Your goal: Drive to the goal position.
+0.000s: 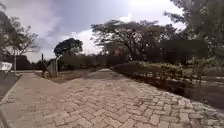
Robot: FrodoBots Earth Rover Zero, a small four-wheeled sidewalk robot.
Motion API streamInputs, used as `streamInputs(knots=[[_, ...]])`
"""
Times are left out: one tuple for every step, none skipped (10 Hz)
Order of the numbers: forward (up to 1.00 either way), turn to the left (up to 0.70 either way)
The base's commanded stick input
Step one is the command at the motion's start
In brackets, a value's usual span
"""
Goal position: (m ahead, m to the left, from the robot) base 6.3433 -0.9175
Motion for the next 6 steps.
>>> streamInputs(knots=[[0.70, 0.00], [0.70, 0.00], [0.70, 0.00], [0.70, 0.00], [0.70, 0.00], [0.70, 0.00]])
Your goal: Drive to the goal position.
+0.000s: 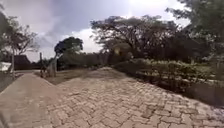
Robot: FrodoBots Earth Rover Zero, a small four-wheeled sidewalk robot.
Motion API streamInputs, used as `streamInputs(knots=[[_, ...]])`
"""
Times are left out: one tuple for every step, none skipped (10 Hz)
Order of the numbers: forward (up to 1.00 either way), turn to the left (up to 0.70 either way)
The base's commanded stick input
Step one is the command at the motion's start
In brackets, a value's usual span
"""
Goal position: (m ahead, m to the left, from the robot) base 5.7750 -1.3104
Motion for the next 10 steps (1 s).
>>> streamInputs(knots=[[0.70, 0.00], [0.70, 0.00], [0.70, 0.00], [0.70, 0.00], [0.70, 0.00], [0.70, 0.00], [0.70, 0.00], [0.70, 0.00], [0.70, 0.00], [0.70, 0.00]])
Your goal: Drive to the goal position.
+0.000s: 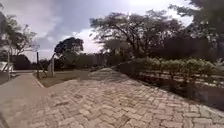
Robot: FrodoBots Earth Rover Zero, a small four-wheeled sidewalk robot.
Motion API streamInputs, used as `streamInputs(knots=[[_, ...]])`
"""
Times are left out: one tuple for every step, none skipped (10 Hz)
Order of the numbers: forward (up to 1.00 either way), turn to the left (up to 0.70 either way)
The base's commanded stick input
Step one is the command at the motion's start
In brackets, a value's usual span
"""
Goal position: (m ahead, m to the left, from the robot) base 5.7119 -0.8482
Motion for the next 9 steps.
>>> streamInputs(knots=[[0.70, 0.00], [0.70, 0.00], [0.70, 0.00], [0.70, 0.00], [0.70, 0.00], [0.70, 0.00], [0.70, 0.00], [0.70, 0.00], [0.70, 0.00]])
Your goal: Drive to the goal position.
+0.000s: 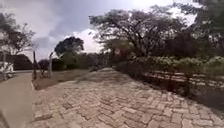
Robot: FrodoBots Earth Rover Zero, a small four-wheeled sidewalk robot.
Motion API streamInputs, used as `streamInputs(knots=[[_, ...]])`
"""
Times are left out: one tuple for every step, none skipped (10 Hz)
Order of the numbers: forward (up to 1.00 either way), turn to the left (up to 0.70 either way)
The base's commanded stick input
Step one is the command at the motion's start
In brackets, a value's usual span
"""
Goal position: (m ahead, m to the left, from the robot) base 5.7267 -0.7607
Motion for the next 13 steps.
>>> streamInputs(knots=[[0.70, 0.00], [0.70, 0.00], [0.70, 0.00], [0.70, 0.00], [0.70, 0.00], [0.70, 0.00], [0.70, 0.00], [0.70, 0.00], [0.70, 0.00], [0.70, 0.00], [0.70, 0.00], [0.70, 0.00], [0.70, 0.00]])
